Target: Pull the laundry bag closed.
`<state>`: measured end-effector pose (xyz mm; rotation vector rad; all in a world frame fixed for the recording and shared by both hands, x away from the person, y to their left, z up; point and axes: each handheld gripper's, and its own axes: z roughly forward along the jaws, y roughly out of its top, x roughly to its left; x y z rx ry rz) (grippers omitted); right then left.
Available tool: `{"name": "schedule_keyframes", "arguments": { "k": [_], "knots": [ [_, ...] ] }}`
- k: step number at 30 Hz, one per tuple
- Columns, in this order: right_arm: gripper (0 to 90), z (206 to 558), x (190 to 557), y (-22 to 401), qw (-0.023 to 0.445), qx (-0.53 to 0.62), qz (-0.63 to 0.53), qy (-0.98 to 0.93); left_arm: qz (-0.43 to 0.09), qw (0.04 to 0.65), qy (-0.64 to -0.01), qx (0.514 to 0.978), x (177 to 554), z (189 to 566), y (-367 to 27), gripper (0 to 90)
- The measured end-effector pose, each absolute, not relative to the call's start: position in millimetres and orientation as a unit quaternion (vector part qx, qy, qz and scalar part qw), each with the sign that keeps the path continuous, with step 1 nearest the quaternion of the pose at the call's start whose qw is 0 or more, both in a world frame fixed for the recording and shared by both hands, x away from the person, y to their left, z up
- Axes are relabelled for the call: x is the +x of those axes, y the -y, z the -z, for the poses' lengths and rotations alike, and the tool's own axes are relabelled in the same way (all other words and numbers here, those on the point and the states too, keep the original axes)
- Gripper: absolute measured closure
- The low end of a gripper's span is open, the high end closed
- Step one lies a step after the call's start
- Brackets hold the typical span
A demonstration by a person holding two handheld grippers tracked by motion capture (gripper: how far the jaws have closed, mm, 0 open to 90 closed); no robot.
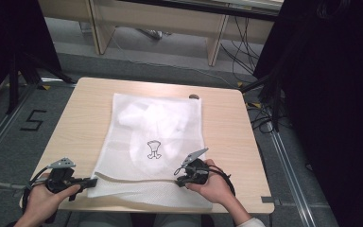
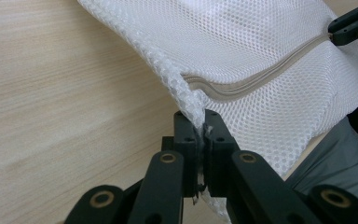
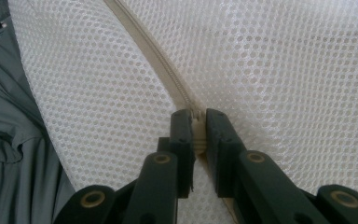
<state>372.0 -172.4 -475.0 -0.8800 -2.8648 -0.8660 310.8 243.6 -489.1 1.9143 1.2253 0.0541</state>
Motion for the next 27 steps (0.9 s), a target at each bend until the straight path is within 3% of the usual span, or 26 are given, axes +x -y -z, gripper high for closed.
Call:
{"name": "schedule_keyframes", "arguments": {
  "k": [27],
  "knots": [
    [82.5, 474, 372, 184, 0.004, -0.278, 0.279, 0.919, -0.021, 0.42, -0.489, 0.764, 311, 489, -244, 85.4]
  ]
}}
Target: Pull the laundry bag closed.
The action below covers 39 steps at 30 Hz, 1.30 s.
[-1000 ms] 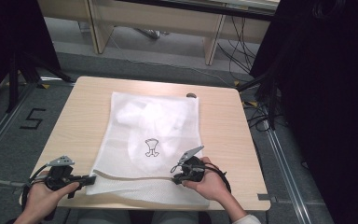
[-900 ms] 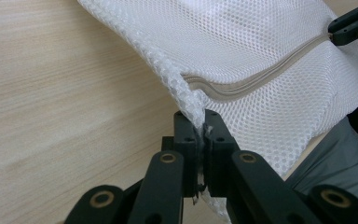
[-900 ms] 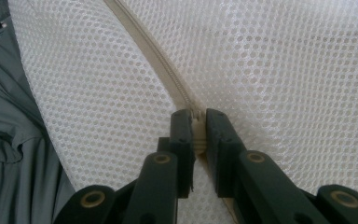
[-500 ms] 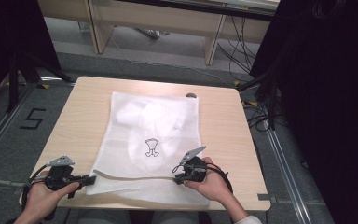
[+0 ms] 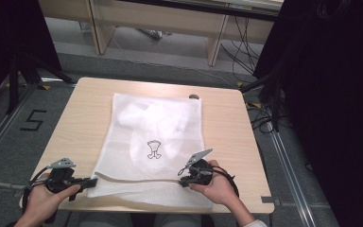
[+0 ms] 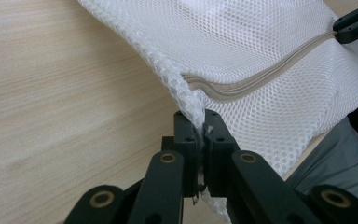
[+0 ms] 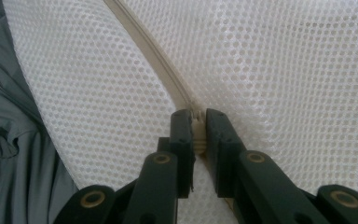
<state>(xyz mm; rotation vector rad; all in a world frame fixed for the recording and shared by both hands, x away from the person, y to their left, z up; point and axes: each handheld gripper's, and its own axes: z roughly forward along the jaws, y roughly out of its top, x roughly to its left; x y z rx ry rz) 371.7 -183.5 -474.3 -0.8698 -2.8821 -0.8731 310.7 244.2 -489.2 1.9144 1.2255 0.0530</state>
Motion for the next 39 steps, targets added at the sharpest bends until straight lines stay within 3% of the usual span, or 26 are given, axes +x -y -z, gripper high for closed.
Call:
{"name": "schedule_keyframes", "arguments": {
  "k": [39],
  "knots": [
    [82.5, 471, 367, 204, 0.0, -0.308, 0.273, 0.912, -0.022, 0.421, -0.49, 0.763, 310, 489, -243, 85.3]
  ]
}}
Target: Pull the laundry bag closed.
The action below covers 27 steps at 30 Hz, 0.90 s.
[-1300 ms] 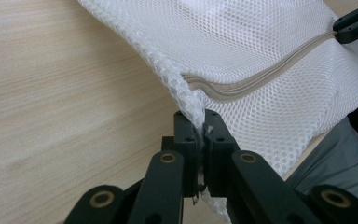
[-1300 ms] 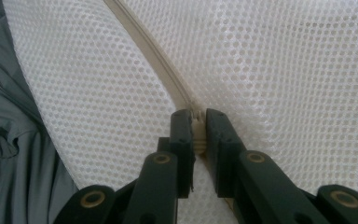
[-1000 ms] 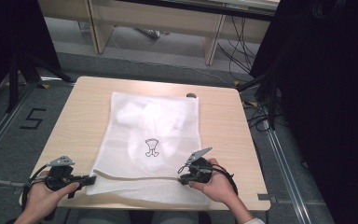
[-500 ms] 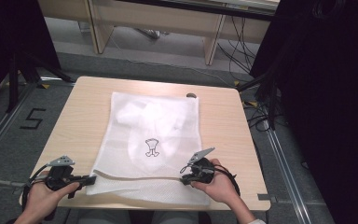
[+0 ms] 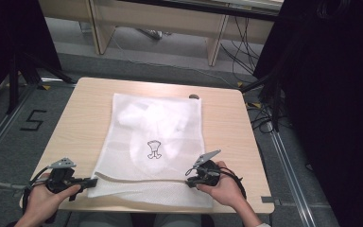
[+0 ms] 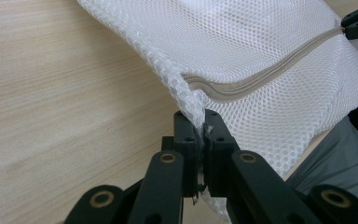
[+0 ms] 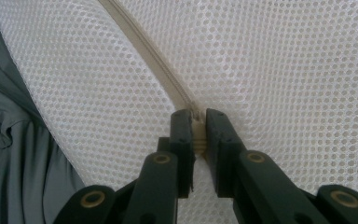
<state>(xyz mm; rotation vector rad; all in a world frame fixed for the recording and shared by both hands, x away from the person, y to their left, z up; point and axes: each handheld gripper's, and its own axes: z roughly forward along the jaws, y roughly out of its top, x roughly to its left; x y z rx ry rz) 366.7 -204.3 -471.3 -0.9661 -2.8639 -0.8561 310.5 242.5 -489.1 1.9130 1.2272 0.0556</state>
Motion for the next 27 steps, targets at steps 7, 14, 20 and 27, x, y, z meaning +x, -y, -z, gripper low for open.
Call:
{"name": "schedule_keyframes", "arguments": {
  "k": [7, 14, 20, 27],
  "knots": [
    [82.5, 471, 367, 207, 0.0, -0.314, 0.269, 0.91, -0.024, 0.419, -0.49, 0.764, 310, 489, -243, 85.3],
    [82.5, 471, 367, 216, -0.001, -0.314, 0.272, 0.91, -0.024, 0.419, -0.491, 0.763, 311, 489, -243, 85.3],
    [82.5, 469, 366, 223, 0.0, -0.323, 0.274, 0.906, -0.024, 0.419, -0.492, 0.763, 311, 489, -242, 85.3],
    [82.5, 467, 366, 227, 0.002, -0.331, 0.268, 0.905, -0.027, 0.416, -0.493, 0.764, 310, 489, -243, 85.3]
  ]
}}
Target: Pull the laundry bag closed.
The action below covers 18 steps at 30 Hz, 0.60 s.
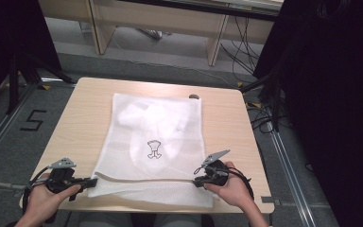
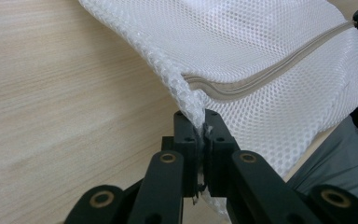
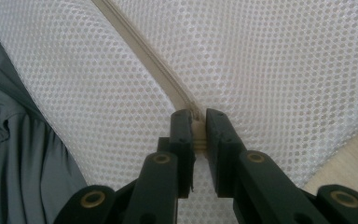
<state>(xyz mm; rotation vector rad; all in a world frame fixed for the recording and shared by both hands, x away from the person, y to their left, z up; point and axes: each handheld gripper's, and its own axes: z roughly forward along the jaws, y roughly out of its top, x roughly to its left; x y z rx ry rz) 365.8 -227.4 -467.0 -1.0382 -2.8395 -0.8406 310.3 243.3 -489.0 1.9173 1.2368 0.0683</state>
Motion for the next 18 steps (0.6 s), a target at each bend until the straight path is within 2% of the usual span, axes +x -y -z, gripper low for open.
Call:
{"name": "schedule_keyframes", "arguments": {
  "k": [18],
  "knots": [
    [82.5, 471, 364, 257, 0.004, -0.364, 0.262, 0.894, -0.028, 0.415, -0.495, 0.763, 310, 489, -243, 85.3]
  ]
}}
